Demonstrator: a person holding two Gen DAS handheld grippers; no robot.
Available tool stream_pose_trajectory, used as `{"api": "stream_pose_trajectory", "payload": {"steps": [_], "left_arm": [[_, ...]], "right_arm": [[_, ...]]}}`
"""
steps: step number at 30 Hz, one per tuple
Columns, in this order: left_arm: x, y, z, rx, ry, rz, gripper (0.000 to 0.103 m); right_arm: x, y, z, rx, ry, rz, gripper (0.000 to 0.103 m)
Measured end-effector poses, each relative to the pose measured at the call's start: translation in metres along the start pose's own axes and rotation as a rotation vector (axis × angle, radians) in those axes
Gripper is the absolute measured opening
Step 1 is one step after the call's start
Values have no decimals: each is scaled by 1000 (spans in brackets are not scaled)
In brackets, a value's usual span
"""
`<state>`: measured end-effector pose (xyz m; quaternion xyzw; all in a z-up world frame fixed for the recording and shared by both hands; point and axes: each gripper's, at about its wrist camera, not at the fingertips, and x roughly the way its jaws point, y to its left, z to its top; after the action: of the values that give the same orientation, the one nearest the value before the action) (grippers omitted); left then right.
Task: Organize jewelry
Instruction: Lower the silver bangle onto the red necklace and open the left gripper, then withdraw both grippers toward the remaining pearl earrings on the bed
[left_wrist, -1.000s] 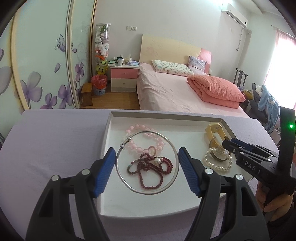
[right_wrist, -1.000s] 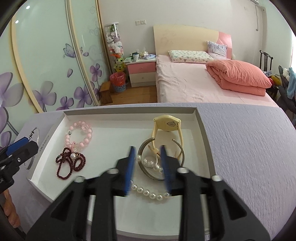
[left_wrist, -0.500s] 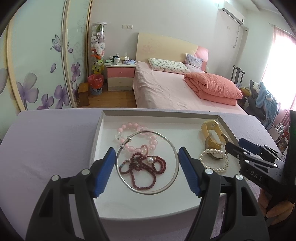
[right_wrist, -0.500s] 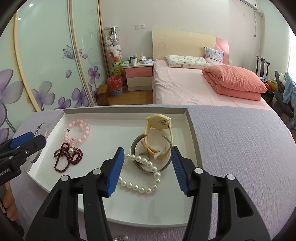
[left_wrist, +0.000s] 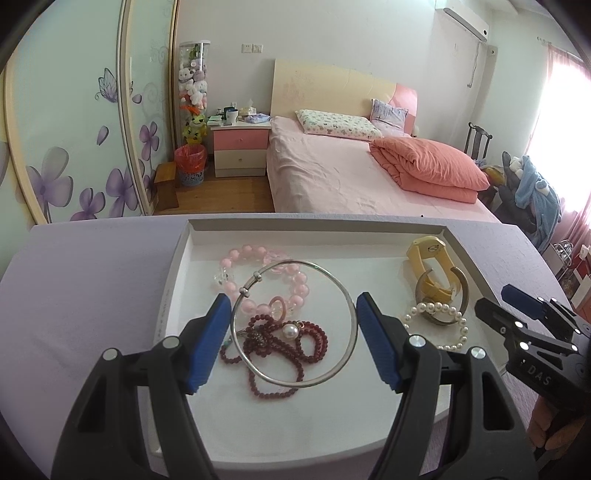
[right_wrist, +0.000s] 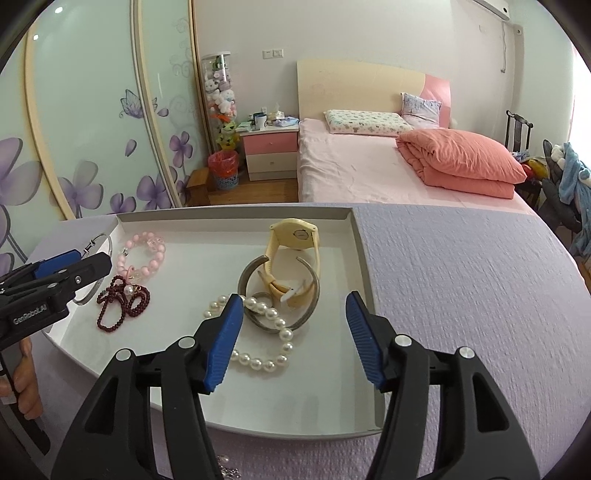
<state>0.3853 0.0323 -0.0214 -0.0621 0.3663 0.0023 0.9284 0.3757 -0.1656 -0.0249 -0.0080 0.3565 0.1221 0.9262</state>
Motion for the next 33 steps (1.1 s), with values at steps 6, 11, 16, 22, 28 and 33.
{"api": "stream_pose_trajectory", "payload": {"steps": [6, 11, 16, 22, 28, 33], "left_arm": [[9, -1, 1, -3, 18, 11, 70], [1, 4, 4, -19, -7, 5, 78], [-17, 12, 5, -29, -28, 8, 78], [-43, 20, -4, -28, -45, 18, 78], [-80, 25, -23, -15, -73, 8, 79], [-112, 27, -45, -4, -90, -3, 81]], "right_arm": [[0, 0, -4, -16, 1, -6, 60], [-4, -5, -8, -13, 3, -5, 60], [-10, -7, -9, -1, -3, -8, 60], [-29, -6, -13, -3, -22, 1, 60], [-50, 5, -25, -25, -29, 9, 60], [-66, 18, -42, -40, -16, 32, 60]]}}
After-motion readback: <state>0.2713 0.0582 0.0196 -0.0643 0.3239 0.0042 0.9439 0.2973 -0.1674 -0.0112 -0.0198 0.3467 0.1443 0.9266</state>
